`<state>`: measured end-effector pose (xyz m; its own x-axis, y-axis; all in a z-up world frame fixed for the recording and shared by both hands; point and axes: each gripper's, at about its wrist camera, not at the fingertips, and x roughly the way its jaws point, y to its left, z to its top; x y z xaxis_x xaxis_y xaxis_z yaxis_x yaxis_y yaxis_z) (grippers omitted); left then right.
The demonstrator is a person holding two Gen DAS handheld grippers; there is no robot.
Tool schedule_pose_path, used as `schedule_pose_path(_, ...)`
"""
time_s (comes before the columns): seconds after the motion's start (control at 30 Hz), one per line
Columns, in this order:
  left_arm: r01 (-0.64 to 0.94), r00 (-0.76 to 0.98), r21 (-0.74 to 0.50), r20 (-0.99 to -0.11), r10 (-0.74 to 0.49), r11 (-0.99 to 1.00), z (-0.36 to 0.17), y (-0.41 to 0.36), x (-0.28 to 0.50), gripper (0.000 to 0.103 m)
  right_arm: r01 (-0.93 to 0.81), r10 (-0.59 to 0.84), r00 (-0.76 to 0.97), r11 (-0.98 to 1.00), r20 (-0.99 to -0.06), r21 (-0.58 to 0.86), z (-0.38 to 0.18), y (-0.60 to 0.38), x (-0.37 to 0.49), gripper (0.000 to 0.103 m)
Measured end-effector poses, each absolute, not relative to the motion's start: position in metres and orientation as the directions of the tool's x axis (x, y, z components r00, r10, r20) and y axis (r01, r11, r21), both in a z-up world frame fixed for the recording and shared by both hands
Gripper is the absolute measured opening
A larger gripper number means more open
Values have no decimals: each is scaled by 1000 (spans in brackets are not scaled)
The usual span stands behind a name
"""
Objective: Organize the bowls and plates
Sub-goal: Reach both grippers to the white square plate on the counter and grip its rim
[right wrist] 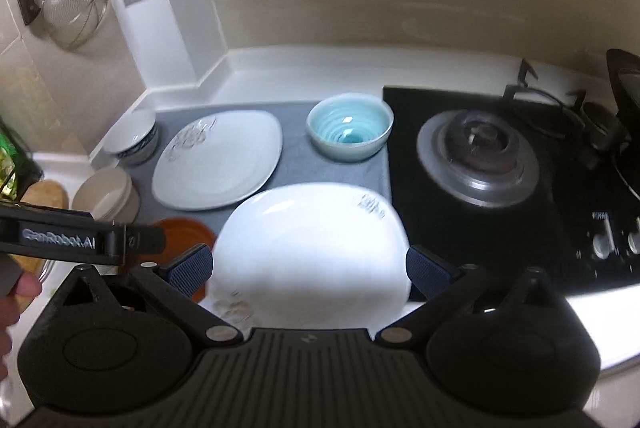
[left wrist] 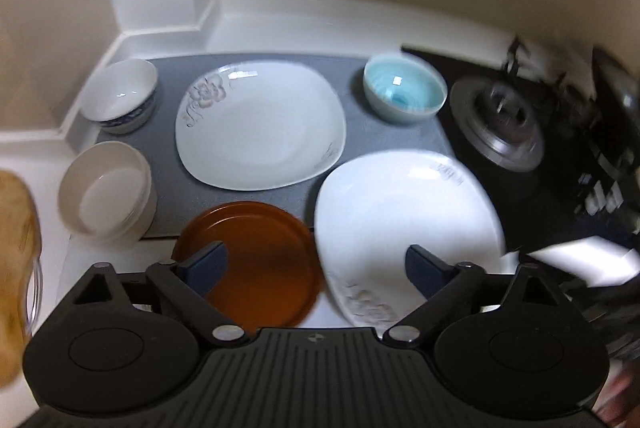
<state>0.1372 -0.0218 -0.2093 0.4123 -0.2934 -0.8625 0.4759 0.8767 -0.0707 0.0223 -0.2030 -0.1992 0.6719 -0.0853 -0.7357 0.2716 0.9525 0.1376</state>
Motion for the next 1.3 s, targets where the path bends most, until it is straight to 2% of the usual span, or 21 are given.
schedule_pose_path(0.03,481,376,-82,-880,-290,873,-219,-21,146,74,295,-101,671,945,-735,139,-201,-210,23,103)
schedule_pose_path(0.07,482,330,-115,-894,-302,868,-229,-20,155,59,318,-108,666,936,-738,149,-203,-218,23,103)
schedule_pose_path(0.1,478,280,-151,-908,-313,866,-241,-18,165,54,338,-106,660,926,-744,168,-207,-226,24,103)
schedule_pose_path(0.27,463,124,-267,-925,-359,846,-282,-24,200,49,395,-76,660,882,-748,259,-226,-255,18,102)
schedule_pose_path(0.3,456,95,-302,-919,-383,837,-286,-25,205,48,390,-73,654,886,-753,253,-228,-258,18,94)
schedule_pose_path(0.33,447,79,-330,-911,-404,831,-288,-29,208,46,379,-61,644,892,-763,248,-232,-260,20,77)
schedule_pose_path(0.37,448,77,-350,-902,-425,823,-287,-31,210,42,362,-40,630,899,-775,248,-235,-262,22,70)
schedule_pose_path(0.43,475,141,-334,-884,-446,814,-285,-36,211,41,325,11,603,910,-798,258,-246,-273,25,66)
schedule_pose_path(0.5,486,179,-279,-896,-407,828,-286,-44,211,30,288,66,582,915,-811,282,-258,-285,25,66)
schedule_pose_path(0.53,487,187,-260,-902,-390,834,-288,-47,211,28,269,81,573,921,-815,281,-262,-291,24,66)
schedule_pose_path(0.7,549,271,-132,-906,-325,825,-295,-66,208,27,114,150,565,960,-812,257,-285,-306,25,66)
schedule_pose_path(0.77,554,286,-84,-915,-284,829,-305,-71,210,27,133,192,580,937,-792,324,-296,-315,30,66)
schedule_pose_path(0.9,531,242,-146,-918,-315,834,-314,-71,216,27,175,247,606,886,-756,430,-317,-320,38,65)
schedule_pose_path(0.97,540,215,-165,-921,-324,825,-316,-73,218,28,198,246,611,873,-753,446,-326,-321,41,57)
schedule_pose_path(1.03,517,190,-196,-923,-335,833,-319,-70,223,28,240,248,623,842,-742,483,-333,-326,43,40)
schedule_pose_path(1.2,457,143,-252,-925,-351,853,-319,-60,228,24,287,280,632,781,-723,554,-350,-338,47,18)
schedule_pose_path(1.3,442,110,-289,-922,-370,849,-316,-54,222,24,257,304,617,794,-726,551,-347,-341,44,18)
